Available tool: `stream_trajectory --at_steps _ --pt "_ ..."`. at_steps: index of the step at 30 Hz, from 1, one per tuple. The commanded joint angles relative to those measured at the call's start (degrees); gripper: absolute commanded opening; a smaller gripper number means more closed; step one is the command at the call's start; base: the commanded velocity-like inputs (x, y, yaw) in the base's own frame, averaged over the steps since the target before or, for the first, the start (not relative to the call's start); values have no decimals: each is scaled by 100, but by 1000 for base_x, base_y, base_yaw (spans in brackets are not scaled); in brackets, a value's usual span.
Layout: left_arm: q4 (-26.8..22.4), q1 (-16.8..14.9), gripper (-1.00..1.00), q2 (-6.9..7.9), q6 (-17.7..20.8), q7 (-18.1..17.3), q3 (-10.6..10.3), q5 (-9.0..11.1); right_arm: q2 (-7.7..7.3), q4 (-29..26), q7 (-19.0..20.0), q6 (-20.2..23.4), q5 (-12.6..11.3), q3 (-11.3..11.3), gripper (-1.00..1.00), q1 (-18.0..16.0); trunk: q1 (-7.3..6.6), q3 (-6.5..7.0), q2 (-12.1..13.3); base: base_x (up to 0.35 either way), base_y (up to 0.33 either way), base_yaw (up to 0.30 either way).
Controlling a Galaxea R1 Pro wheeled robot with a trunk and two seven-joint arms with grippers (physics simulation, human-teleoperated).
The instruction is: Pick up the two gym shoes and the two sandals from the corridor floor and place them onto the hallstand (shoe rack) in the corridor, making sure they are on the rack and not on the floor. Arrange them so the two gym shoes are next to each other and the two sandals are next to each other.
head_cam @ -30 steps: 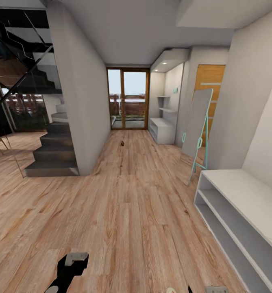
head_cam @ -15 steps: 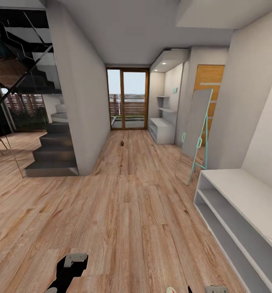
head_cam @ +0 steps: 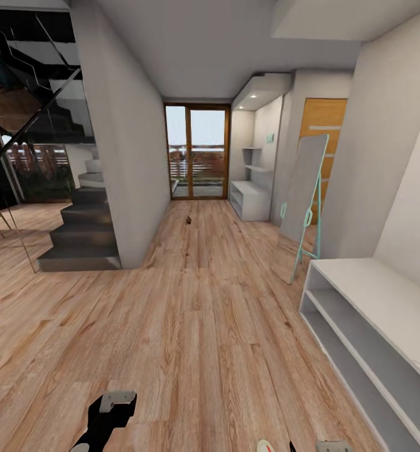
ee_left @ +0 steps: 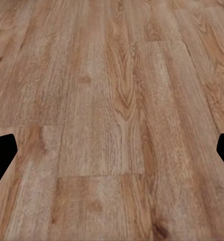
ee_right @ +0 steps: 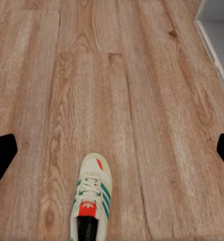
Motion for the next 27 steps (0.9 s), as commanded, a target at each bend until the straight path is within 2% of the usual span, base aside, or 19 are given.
stream_trajectory --at_steps 1,7,12,18,20,27 --pt "2 -10 100 -2 -15 -3 1 5 1 2 6 -17 1 -3 100 -3 22 -24 -44 0 0 0" --pt "-37 -104 100 -27 18 -15 -12 5 4 -1 -2 -17 1 -9 100 -3 154 -132 -285 0 0 0" --pt "-260 -261 100 -48 154 -22 -27 -11 5 -1 -8 -17 -3 -21 100 -3 264 -228 -486 0 0 8" --pt "-556 -451 100 -45 525 -85 -35 -29 6 -2 -14 -17 -7 -37 100 -3 396 -368 -726 0 0 62" --pt "-716 -558 100 -45 771 -150 -36 -18 6 -3 -15 -17 -9 -41 100 -3 439 -417 -806 0 0 77" --pt "-944 -673 100 -57 1260 -221 -30 -1 6 -23 -15 -17 -17 -40 100 -3 593 -572 -1087 0 0 40"
